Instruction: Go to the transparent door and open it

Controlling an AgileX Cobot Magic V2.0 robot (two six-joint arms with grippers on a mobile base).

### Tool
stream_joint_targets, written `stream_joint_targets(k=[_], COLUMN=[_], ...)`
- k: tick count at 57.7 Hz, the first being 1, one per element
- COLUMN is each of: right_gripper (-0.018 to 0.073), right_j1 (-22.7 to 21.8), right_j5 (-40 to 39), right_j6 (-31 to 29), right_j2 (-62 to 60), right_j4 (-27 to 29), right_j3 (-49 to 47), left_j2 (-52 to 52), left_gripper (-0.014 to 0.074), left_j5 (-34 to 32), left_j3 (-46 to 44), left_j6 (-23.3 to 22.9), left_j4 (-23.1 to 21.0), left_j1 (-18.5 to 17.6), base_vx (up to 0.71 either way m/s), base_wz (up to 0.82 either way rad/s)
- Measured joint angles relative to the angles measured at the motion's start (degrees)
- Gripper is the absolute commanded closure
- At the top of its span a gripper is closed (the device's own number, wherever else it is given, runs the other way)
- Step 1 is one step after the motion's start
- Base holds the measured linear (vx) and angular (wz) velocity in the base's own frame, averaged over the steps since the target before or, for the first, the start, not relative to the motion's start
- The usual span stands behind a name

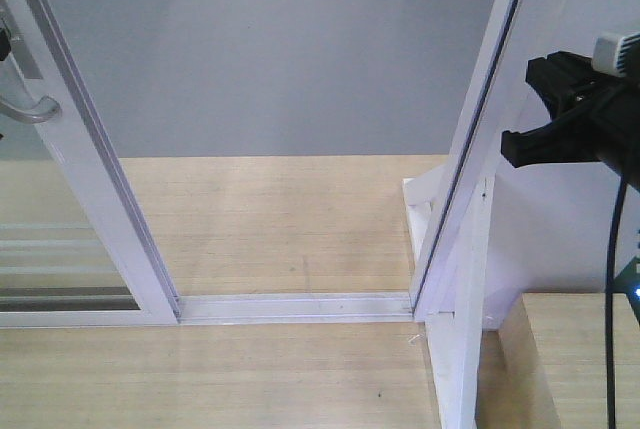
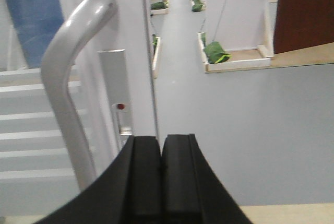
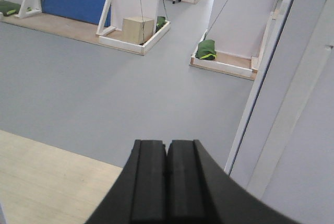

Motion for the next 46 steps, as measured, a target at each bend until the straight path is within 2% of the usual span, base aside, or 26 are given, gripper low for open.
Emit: stream_joint_targets(k=[8, 16, 30, 46], right_gripper=[0.0564, 0.0564, 0.0564, 0.0564], right_j1=[0.0, 0.0, 0.0, 0.0], right_j5=[5.5, 10.6, 17.2, 17.9], right_j6=[-1.1, -1.2, -1.2, 0.9], right_j2=[-5.6, -11.3, -19.0, -26.7], right_j4=[0.8, 1.4, 1.6, 1.6], right_j3=[0.0, 0.2, 0.6, 7.9], left_j2=[-5.8, -12.7, -26.6, -42.0], left_gripper=[0.0603, 0.0603, 0.0603, 0.0603], left_j5=[5.7, 8.0, 9.7, 18.9], left_j3=[2.5, 6.8, 15.5, 20.6], left_j6=[-6.3, -9.8, -12.6, -14.2], left_j4=[6.1, 8.8, 9.4, 9.4], left_j1=[-3.9, -7.7, -13.2, -16.8], base_vx=[0.0, 0.0, 0.0, 0.0], base_wz=[0.0, 0.0, 0.0, 0.0])
